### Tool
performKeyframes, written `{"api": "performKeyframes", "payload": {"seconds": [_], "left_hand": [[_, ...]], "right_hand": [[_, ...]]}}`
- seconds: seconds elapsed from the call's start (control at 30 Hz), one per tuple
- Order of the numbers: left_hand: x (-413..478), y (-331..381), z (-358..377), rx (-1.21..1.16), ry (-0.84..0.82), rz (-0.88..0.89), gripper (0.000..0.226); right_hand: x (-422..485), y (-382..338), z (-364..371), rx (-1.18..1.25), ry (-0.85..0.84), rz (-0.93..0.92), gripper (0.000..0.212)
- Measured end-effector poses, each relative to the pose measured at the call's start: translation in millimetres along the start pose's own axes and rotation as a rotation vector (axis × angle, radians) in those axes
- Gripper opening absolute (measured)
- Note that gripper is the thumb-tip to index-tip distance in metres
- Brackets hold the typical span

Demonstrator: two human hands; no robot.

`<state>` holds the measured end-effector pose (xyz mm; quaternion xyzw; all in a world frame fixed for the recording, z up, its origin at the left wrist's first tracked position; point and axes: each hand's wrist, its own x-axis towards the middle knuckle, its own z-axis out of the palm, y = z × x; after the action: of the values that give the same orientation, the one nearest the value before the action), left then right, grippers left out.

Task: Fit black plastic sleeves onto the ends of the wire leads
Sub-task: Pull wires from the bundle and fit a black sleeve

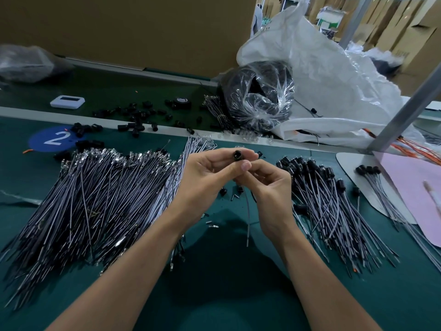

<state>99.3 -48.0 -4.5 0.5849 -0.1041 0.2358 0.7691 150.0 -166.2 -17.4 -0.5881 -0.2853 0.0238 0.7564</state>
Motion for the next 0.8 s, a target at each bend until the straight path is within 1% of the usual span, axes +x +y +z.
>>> {"api": "performKeyframes", "payload": {"seconds": [0.17, 0.33, 0.47, 0.57, 0.63, 0.8], "left_hand": [[-0.8, -2.4, 0.4, 0.012, 0.04, -0.038, 0.019], [-2.4, -3.5, 4.8, -0.006, 0.059, -0.007, 0.02], [-1.2, -3.9, 6.0, -0.055, 0.084, -0.019, 0.023], [0.3, -4.4, 4.8, -0.067, 0.085, 0.006, 0.025], [0.2, -4.1, 4.3, -0.066, 0.088, 0.027, 0.022], [-1.0, -1.1, 4.6, -0.033, 0.057, 0.056, 0.021]], "right_hand": [[-0.2, -1.1, -0.5, -0.02, -0.031, 0.001, 0.007], [1.0, -2.2, -1.7, -0.001, -0.06, -0.018, 0.009], [2.8, -3.3, -3.8, -0.047, -0.066, -0.058, 0.008], [3.4, -3.0, -3.0, -0.057, -0.064, -0.088, 0.005], [4.1, -2.3, -2.9, -0.063, -0.049, -0.091, 0.003], [4.3, -0.5, -3.7, -0.1, -0.046, -0.104, 0.003]]}}
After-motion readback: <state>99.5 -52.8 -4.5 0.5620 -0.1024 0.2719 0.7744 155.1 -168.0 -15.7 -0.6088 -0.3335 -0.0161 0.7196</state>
